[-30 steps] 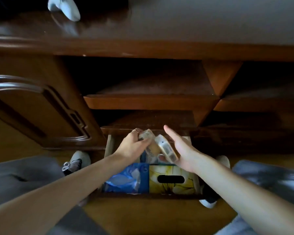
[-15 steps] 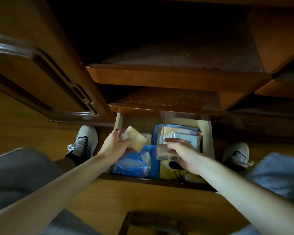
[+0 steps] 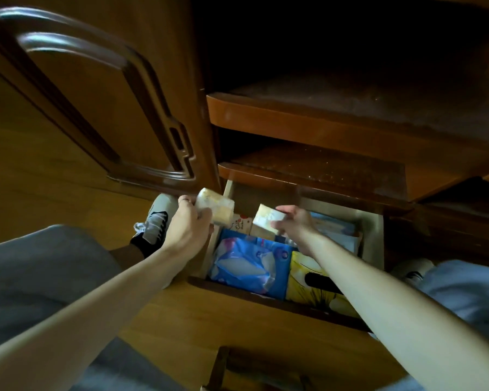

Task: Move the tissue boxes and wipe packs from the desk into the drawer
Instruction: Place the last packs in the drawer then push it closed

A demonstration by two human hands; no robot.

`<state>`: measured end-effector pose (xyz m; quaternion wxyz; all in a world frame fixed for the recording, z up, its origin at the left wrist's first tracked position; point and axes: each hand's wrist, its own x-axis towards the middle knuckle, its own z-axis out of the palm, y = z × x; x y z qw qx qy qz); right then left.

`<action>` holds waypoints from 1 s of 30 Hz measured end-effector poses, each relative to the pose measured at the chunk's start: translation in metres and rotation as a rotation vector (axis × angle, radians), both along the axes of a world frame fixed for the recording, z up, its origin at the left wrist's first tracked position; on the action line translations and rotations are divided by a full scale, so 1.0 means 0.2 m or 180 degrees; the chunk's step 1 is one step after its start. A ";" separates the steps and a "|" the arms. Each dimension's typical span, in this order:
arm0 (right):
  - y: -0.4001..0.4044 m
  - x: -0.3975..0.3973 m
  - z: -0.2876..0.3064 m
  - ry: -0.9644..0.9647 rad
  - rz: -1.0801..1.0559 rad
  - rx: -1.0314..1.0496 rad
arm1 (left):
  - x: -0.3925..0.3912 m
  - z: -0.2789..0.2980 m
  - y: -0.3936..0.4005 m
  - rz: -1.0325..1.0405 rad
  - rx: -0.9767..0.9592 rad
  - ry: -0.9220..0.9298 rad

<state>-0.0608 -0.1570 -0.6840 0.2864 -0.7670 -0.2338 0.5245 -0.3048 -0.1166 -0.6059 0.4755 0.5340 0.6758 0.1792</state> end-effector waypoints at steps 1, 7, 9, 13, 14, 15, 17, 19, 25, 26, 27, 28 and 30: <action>0.04 -0.03 -0.04 -0.0046 0.0103 0.0049 | -0.02 -0.01 0.00 0.0011 0.0035 0.0040; 0.20 -0.23 -0.21 -0.0051 0.0152 0.0079 | -0.12 -0.05 0.01 0.0114 -0.0121 -0.0008; 0.22 -0.28 -0.25 -0.0765 0.0748 0.0052 | -0.13 -0.05 0.01 0.0059 -0.0166 0.0006; 0.20 -0.29 -0.28 -0.1850 0.1401 0.0138 | -0.12 -0.04 -0.01 -0.0135 -0.0272 0.0026; 0.20 -0.27 -0.28 -0.1700 0.1479 0.0165 | -0.11 -0.04 -0.02 -0.0176 -0.0294 0.0033; 0.20 -0.25 -0.28 -0.1455 0.1562 0.0152 | -0.11 -0.05 -0.02 -0.0197 -0.0313 0.0035; 0.20 -0.22 -0.24 -0.1064 0.1726 0.0069 | -0.09 -0.05 -0.03 -0.0190 -0.0347 0.0044; 0.18 -0.19 -0.18 -0.1146 0.1688 0.0218 | -0.07 -0.06 -0.04 -0.0147 -0.0429 0.0025; 0.04 -0.22 0.07 0.0622 0.1546 0.0542 | 0.01 -0.04 -0.08 0.0062 -0.0641 -0.0281; 0.02 -0.22 0.08 0.0744 0.1635 0.0579 | 0.02 -0.03 -0.09 0.0068 -0.0640 -0.0368; 0.00 -0.21 0.08 0.0800 0.1607 0.0697 | 0.03 -0.03 -0.09 0.0045 -0.0619 -0.0383; 0.01 -0.19 0.07 0.0773 0.1468 0.0801 | 0.03 -0.04 -0.09 0.0004 -0.0575 -0.0315; 0.03 -0.12 0.04 0.0602 0.0995 0.0890 | 0.03 -0.05 -0.08 -0.0110 -0.0472 -0.0024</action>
